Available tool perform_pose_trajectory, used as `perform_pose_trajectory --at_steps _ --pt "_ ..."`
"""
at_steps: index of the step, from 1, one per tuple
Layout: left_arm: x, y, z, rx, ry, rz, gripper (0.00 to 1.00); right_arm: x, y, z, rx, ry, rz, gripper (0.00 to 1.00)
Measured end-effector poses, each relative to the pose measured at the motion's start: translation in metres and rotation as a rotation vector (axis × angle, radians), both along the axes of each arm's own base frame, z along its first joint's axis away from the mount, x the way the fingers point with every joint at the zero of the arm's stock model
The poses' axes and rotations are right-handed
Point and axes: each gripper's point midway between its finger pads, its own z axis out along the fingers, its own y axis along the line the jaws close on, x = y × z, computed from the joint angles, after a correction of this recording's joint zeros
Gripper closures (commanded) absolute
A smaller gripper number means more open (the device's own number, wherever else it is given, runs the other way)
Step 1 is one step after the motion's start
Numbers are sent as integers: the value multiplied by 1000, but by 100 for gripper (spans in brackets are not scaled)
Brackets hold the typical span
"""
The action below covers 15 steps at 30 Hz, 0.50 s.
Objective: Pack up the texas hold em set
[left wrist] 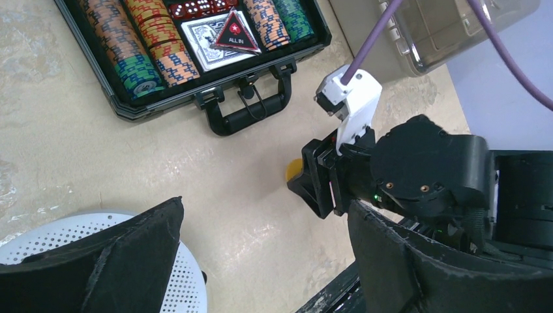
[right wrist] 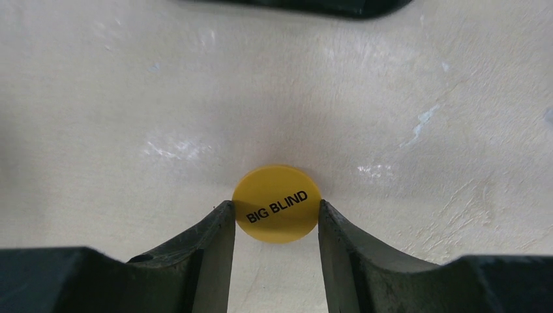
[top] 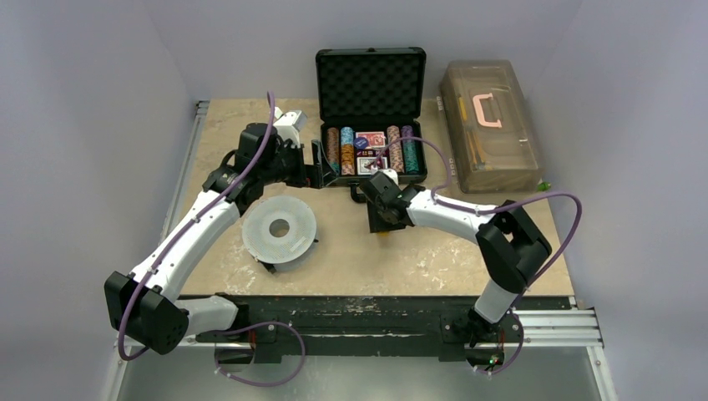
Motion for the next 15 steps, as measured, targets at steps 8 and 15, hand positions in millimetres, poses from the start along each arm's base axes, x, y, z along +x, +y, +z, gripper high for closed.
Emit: perform_pose_trajectory --at_steps 8,15 --pt "0 0 0 0 0 0 7 42 19 51 50 -127 -7 63" --pt "0 0 0 0 0 0 7 101 20 83 78 -209 -54 63"
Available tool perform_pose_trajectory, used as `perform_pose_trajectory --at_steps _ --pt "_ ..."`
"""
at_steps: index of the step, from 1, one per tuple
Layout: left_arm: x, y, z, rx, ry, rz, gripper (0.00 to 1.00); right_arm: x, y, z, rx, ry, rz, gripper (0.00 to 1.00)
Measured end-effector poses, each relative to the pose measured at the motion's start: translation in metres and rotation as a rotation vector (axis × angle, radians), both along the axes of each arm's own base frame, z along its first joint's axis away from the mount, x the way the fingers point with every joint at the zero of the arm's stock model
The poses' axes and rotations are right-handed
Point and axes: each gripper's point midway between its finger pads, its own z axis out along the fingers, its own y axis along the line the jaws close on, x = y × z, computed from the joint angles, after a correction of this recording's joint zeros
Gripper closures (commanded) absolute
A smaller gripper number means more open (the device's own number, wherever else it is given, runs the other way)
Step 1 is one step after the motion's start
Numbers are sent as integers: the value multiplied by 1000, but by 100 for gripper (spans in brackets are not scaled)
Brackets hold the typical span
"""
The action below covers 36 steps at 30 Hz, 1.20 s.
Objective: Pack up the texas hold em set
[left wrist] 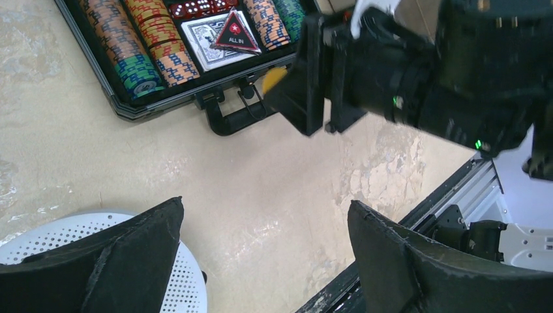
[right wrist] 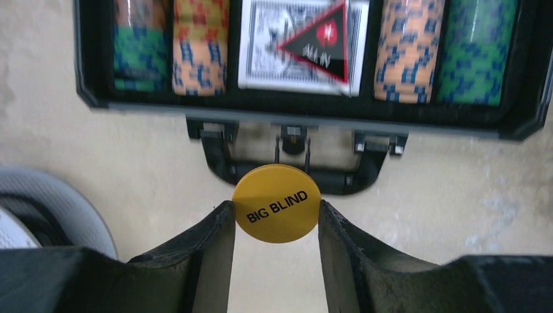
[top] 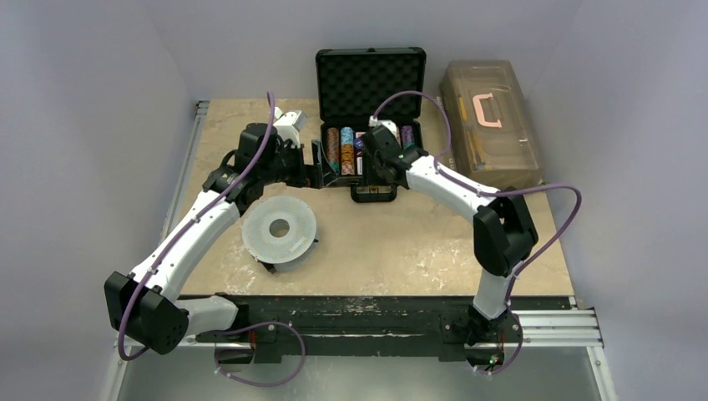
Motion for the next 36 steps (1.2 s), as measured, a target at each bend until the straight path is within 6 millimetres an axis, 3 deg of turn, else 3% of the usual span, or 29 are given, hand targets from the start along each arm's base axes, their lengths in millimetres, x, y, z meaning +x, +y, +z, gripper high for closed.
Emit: perform_pose_trajectory --at_steps 6,16,25,36 --pt "0 0 0 1 0 1 7 56 7 6 -2 -44 -19 64" --pt "0 2 -1 9 4 9 7 133 17 -11 -20 -88 -34 64" --pt "-1 3 -2 12 9 10 7 170 18 -25 -27 -111 -34 64" --pt "2 6 -5 14 20 21 7 189 24 -43 -26 -114 -13 62"
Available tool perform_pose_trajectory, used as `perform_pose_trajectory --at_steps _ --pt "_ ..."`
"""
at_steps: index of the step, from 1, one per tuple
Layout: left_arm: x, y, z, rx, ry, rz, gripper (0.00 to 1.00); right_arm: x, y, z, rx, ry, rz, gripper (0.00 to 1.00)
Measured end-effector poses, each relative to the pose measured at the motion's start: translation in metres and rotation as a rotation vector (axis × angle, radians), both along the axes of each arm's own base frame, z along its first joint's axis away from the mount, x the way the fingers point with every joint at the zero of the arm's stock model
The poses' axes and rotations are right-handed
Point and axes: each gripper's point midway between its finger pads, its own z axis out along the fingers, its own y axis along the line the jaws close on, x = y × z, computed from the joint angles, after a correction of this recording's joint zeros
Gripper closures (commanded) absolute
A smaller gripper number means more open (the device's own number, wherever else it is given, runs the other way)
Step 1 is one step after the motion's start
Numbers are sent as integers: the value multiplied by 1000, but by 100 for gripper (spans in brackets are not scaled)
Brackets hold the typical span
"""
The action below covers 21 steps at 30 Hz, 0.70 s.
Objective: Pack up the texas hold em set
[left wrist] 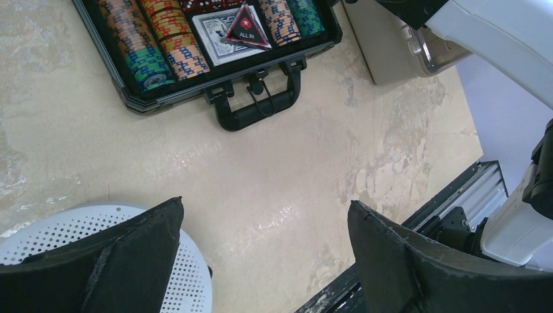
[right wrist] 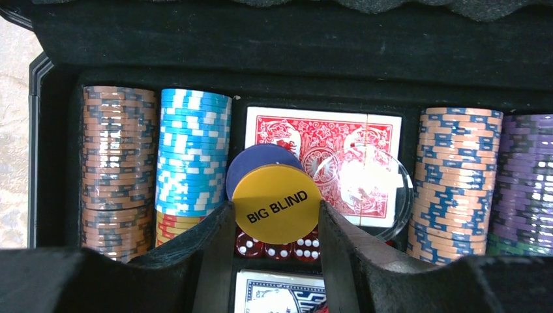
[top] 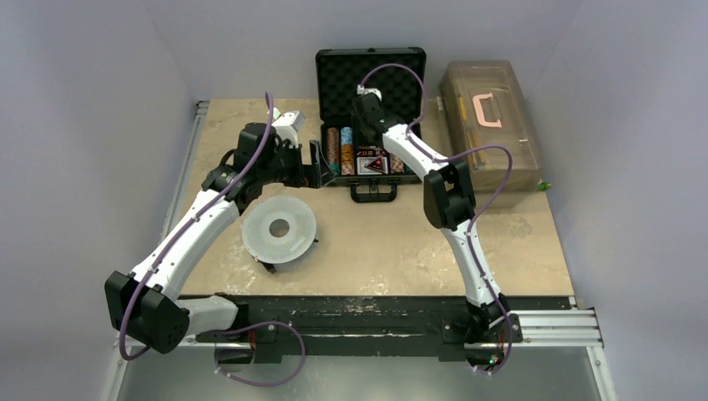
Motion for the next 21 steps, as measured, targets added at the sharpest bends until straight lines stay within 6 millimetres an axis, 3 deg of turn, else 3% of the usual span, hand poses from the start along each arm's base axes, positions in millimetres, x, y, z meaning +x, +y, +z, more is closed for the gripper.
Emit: perform_pose_trajectory --at_steps 8,21 --pt "0 0 0 -1 0 0 7 4 2 -5 12 6 12 60" --pt "-1 0 0 -2 3 -3 7 9 6 3 26 -13 22 46"
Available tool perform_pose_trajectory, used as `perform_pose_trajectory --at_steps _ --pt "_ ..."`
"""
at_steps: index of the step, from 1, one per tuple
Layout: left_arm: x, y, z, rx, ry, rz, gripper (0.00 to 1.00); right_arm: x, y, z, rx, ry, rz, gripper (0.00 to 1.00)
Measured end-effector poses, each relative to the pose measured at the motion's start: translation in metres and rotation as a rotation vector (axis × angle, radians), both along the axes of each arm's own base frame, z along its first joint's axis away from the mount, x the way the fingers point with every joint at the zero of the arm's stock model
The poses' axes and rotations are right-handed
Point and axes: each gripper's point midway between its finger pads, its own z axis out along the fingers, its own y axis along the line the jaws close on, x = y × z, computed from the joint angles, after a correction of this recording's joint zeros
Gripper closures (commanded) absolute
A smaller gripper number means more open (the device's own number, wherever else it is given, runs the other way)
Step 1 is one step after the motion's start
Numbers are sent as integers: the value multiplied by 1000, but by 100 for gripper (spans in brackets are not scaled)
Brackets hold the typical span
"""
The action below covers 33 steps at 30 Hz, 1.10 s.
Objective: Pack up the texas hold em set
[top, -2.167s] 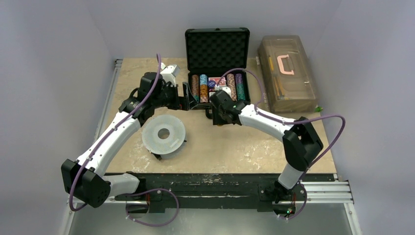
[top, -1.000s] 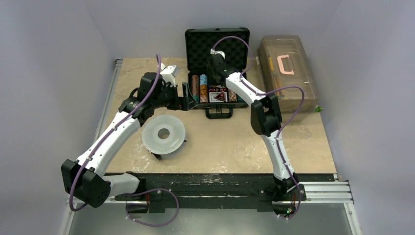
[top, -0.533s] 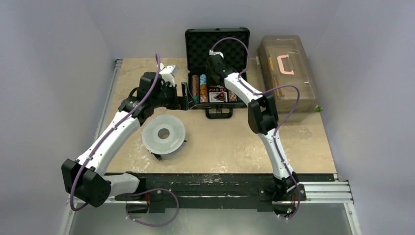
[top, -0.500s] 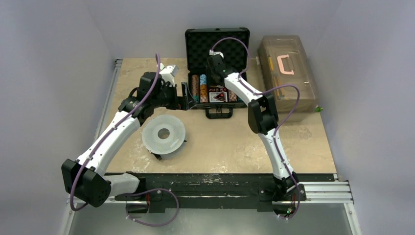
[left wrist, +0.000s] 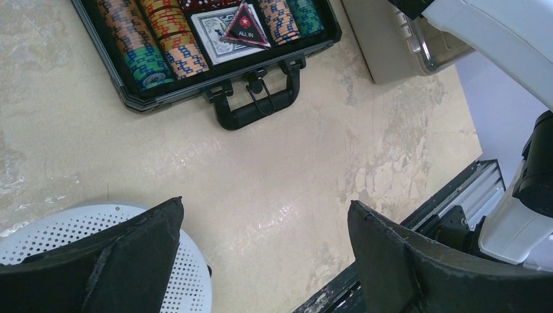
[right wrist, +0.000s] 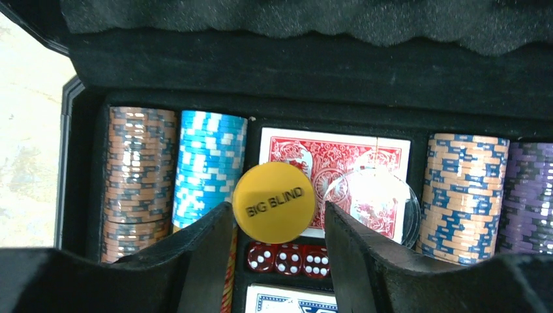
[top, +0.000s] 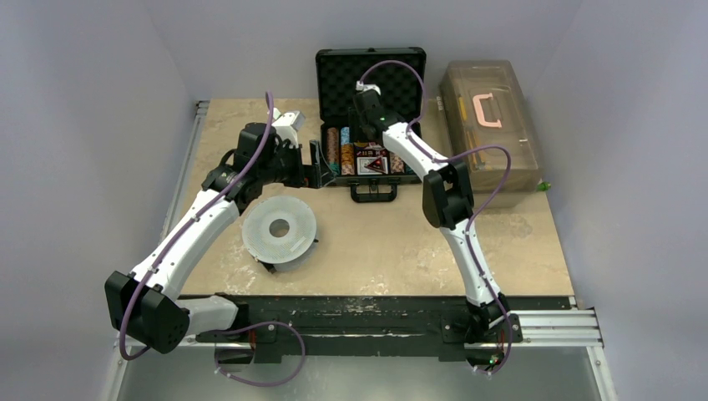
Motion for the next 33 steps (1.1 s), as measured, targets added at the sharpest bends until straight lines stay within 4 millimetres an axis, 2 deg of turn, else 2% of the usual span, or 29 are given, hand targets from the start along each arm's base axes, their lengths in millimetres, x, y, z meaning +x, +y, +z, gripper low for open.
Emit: perform_pose_trajectory --at_steps 4,9,13,18,21,23,27,28,30,33 --pt "0 0 0 0 1 0 7 4 4 3 13 -12 10 39" --pt "-1 0 -1 1 3 0 7 5 6 -1 12 -8 17 38" --pt "-1 0 0 1 3 -1 7 5 5 0 12 -7 14 37" --pt "0 0 0 0 2 -1 7 -1 -3 7 51 -8 -26 29" --pt "0 0 0 0 2 -1 7 -1 -12 37 148 -48 -88 27" --pt "0 0 0 0 1 0 7 5 -17 68 258 -99 -127 25" --pt "1 2 1 1 0 7 7 35 -36 149 545 -254 -225 26" --pt "1 3 1 1 0 9 7 41 -41 161 598 -280 -242 26" --pt "2 3 1 0 0 10 7 55 -54 184 717 -332 -284 26" --pt "2 4 1 0 -1 11 7 72 -68 198 852 -376 -328 27"
